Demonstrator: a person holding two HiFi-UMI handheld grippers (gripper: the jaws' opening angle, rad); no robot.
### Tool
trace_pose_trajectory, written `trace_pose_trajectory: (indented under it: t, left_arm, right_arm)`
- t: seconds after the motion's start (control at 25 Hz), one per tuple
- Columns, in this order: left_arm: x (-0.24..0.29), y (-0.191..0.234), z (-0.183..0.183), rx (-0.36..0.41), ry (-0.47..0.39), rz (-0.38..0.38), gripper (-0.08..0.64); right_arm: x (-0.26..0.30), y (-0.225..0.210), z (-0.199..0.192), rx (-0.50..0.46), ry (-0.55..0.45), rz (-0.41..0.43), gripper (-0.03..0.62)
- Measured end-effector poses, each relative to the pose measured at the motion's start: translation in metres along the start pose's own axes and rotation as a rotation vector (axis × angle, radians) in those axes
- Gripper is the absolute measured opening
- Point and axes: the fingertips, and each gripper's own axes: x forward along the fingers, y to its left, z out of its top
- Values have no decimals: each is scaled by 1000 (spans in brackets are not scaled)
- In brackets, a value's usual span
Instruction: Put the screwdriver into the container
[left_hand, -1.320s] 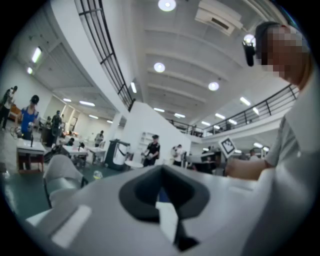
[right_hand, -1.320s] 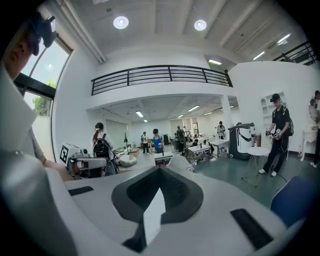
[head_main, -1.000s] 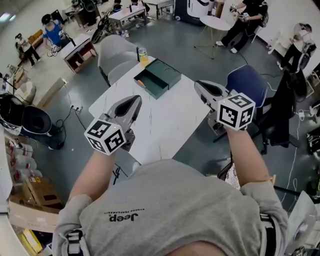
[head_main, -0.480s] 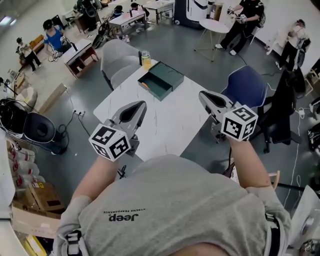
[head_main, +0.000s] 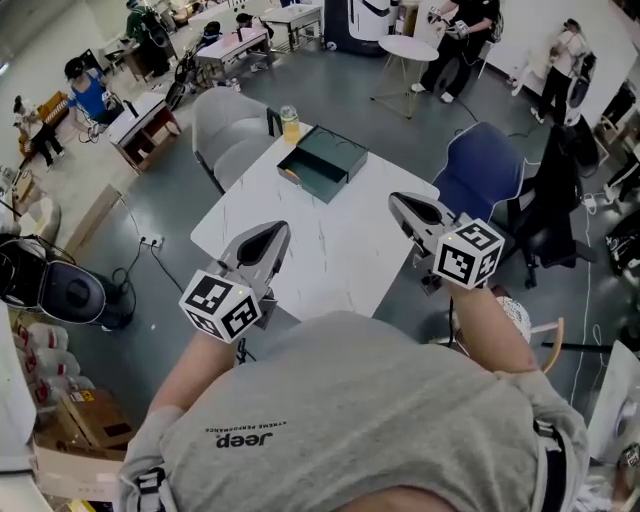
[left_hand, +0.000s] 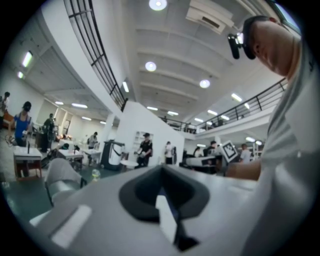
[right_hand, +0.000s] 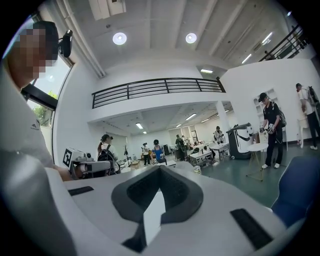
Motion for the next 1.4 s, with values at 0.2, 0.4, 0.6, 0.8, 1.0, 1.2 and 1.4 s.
trace_pose_trajectory:
  t: [0.2,0.4,0.6,0.8,1.0,1.2,1.4]
  left_arm:
    - [-8,3,-1,-22,-11,-2,2]
    - [-13,6,1,-25,-31,14,2]
    - [-13,7,4,-26,-40,24,2]
    - [-13,7,4,-29,-41,32,2]
    - [-13,10,5,-28,-43,37,2]
    - [-12,8,6,-28,-47,39,2]
    - [-11,8,6,-29,-48,37,2]
  right_arm:
    - [0,8,5,-11,-1,-4,9]
    - [-1,7,3,0,-3,-8,9]
    - [0,5,4,-17,-4,-7,8]
    - [1,4,4,-22,-1,-5,8]
    - [3,3,6,-24,-4,-2,8]
    - [3,3,7,-27,-4,3,8]
    - [3,3,9,-32,-7,6,8]
